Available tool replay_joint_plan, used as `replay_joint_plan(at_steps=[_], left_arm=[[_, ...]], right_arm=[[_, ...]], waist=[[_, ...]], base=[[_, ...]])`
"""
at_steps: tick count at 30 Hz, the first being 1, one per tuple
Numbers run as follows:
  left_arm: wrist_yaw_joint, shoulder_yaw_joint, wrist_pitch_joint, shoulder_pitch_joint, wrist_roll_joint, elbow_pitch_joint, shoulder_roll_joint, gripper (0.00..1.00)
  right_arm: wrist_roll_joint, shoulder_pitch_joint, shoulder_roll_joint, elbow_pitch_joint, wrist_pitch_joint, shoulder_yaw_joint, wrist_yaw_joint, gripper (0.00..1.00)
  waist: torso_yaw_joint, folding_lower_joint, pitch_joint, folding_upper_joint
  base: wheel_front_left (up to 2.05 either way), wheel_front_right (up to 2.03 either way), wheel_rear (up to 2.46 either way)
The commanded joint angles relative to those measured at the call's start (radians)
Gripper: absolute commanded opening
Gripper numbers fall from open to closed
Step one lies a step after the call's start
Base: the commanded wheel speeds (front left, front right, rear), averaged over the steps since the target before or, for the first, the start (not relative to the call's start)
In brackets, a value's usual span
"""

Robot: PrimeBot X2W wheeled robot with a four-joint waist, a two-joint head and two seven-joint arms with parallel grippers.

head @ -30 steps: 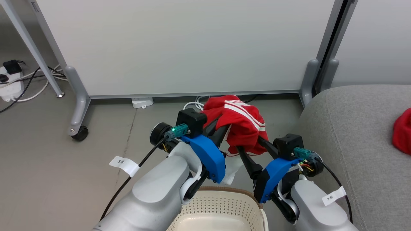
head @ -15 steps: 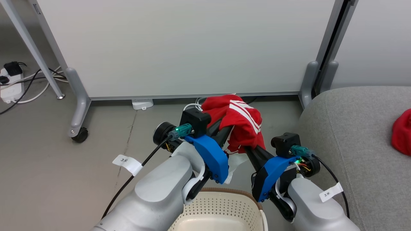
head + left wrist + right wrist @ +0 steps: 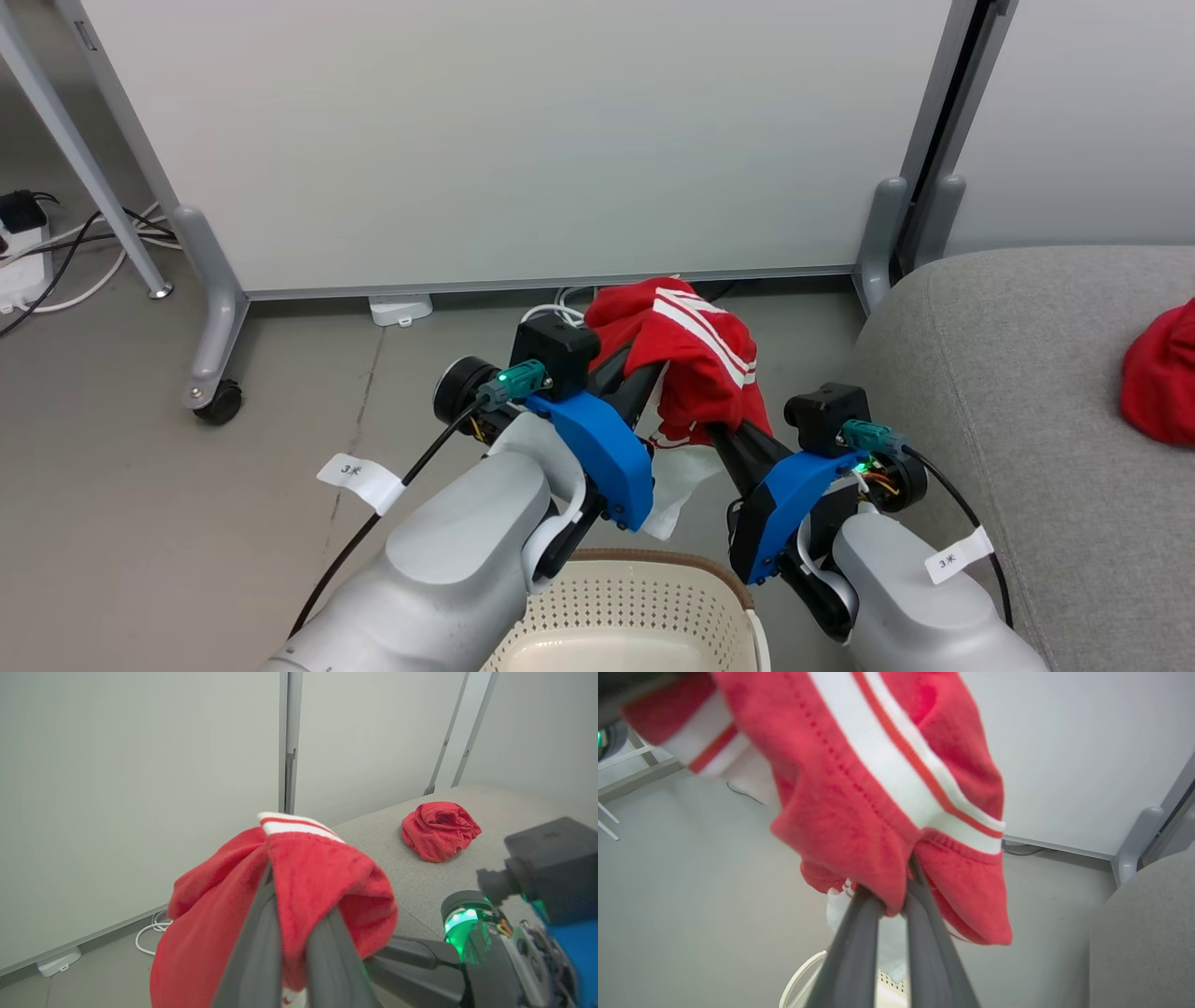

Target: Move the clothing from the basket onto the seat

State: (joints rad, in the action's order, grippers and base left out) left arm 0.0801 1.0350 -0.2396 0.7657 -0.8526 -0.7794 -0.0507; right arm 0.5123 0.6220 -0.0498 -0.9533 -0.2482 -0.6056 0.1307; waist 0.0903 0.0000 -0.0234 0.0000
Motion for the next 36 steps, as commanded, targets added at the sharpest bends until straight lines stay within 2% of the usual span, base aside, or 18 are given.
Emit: replay_joint_plan(at_steps=[1, 2, 3, 4, 5, 11, 14, 20, 24, 29, 36], left_arm=[[0.001, -0.001, -0.008, 0.009, -0.005, -0.006, 0.0, 0.0], [0.002, -0.001, -0.009, 0.007, -0.005, -0.009, 0.0, 0.09], [0.004, 0.0, -0.01, 0.003, -0.004, -0.011, -0.001, 0.42], [0.006, 0.004, -0.012, 0.003, 0.004, -0.01, -0.004, 0.91], [0.007, 0.004, -0.014, 0.001, 0.011, -0.005, -0.008, 1.0], [0.016, -0.014, -0.026, -0.048, 0.042, 0.034, -0.052, 1.0], [0.009, -0.058, -0.026, -0.094, 0.068, 0.091, -0.088, 1.0], [-0.031, -0.206, -0.027, -0.255, 0.121, 0.229, -0.183, 1.0], [-0.066, -0.328, -0.027, -0.375, 0.153, 0.319, -0.224, 1.0], [-0.091, -0.485, -0.027, -0.52, 0.216, 0.433, -0.244, 1.0], [-0.08, -0.67, -0.027, -0.666, 0.311, 0.541, -0.221, 1.0]], right_arm=[[0.008, 0.015, -0.001, -0.005, -0.009, -0.002, 0.0, 0.0], [0.009, 0.016, -0.001, -0.006, -0.01, -0.003, 0.0, 0.0], [0.01, 0.019, -0.001, -0.007, -0.01, -0.004, 0.0, 0.0], [0.011, 0.022, -0.001, -0.008, -0.011, -0.005, 0.0, 0.0], [0.013, 0.024, -0.001, -0.009, -0.012, -0.005, 0.0, 0.0], [0.005, 0.033, -0.001, -0.013, -0.017, -0.004, 0.0, 0.0], [-0.004, 0.038, -0.001, -0.007, -0.018, 0.001, 0.0, 0.0], [-0.033, 0.042, -0.001, 0.024, -0.019, 0.027, 0.0, 0.0], [-0.07, 0.021, -0.001, 0.061, -0.018, 0.06, 0.0, 0.0], [-0.131, -0.014, -0.001, 0.121, -0.018, 0.108, 0.0, 0.0], [-0.228, -0.075, -0.003, 0.194, -0.018, 0.19, 0.0, 0.0]], waist=[[-0.002, 0.0, 0.0, 0.0], [-0.004, 0.0, 0.0, 0.0], [-0.005, 0.0, 0.0, 0.0], [-0.007, 0.0, 0.0, 0.0], [-0.008, 0.0, -0.001, 0.0], [-0.015, 0.0, 0.0, 0.0], [-0.022, 0.0, 0.003, 0.0], [-0.046, 0.0, 0.01, 0.0], [-0.075, 0.0, 0.016, 0.0], [-0.129, 0.0, 0.023, 0.0], [-0.232, 0.0, 0.038, 0.0]], base=[[0.0, 0.0, 0.0], [0.0, 0.0, 0.0], [0.0, 0.0, 0.0], [0.0, 0.0, 0.0], [0.0, 0.0, 0.0], [0.0, 0.0, 0.0], [0.0, 0.0, 0.0], [0.0, 0.0, 0.0], [0.0, 0.0, 0.0], [0.0, 0.0, 0.0], [0.0, 0.0, 0.0]])
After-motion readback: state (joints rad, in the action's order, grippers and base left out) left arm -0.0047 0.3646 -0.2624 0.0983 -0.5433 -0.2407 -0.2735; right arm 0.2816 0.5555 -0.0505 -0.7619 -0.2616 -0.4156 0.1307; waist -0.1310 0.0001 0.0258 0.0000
